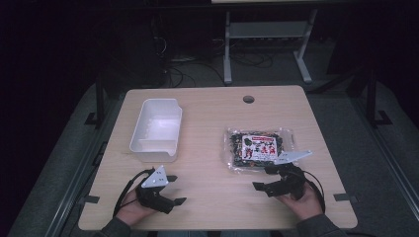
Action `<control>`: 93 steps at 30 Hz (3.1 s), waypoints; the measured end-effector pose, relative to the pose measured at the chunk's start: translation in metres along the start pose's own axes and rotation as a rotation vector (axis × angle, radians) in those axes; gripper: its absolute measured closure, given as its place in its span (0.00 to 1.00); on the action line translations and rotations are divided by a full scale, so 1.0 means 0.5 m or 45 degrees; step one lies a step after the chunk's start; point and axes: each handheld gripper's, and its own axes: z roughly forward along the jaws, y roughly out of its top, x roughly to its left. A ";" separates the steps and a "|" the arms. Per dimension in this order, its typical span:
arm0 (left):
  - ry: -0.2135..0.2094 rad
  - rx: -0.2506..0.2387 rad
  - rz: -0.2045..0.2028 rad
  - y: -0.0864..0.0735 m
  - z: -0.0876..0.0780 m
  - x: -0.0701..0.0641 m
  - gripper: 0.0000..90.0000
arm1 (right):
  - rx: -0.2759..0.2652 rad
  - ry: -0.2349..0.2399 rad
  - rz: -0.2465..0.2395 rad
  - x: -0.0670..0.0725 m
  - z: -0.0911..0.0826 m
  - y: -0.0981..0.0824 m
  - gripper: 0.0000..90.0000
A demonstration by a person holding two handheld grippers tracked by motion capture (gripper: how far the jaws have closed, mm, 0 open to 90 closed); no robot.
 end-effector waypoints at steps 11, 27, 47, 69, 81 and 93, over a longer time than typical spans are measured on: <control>-0.004 0.010 0.006 -0.001 0.003 0.000 0.22 | -0.067 -0.131 0.057 -0.046 -0.045 0.010 0.23; -0.003 0.016 0.007 0.000 0.006 0.001 0.22 | -0.138 -0.274 0.228 -0.140 -0.107 0.003 0.25; -0.001 0.020 0.015 0.000 0.005 0.000 0.22 | -0.035 -0.364 0.502 -0.171 -0.129 -0.088 0.38; 0.000 0.023 0.018 0.001 0.006 0.000 0.22 | 0.008 -0.304 0.611 -0.192 -0.106 -0.105 0.59; 0.001 0.025 0.018 0.001 0.006 0.001 0.22 | 0.032 -0.308 0.632 -0.187 -0.107 -0.108 0.62; -0.003 0.030 0.022 0.002 0.008 -0.001 0.22 | 0.027 -0.305 0.638 -0.190 -0.093 -0.099 0.68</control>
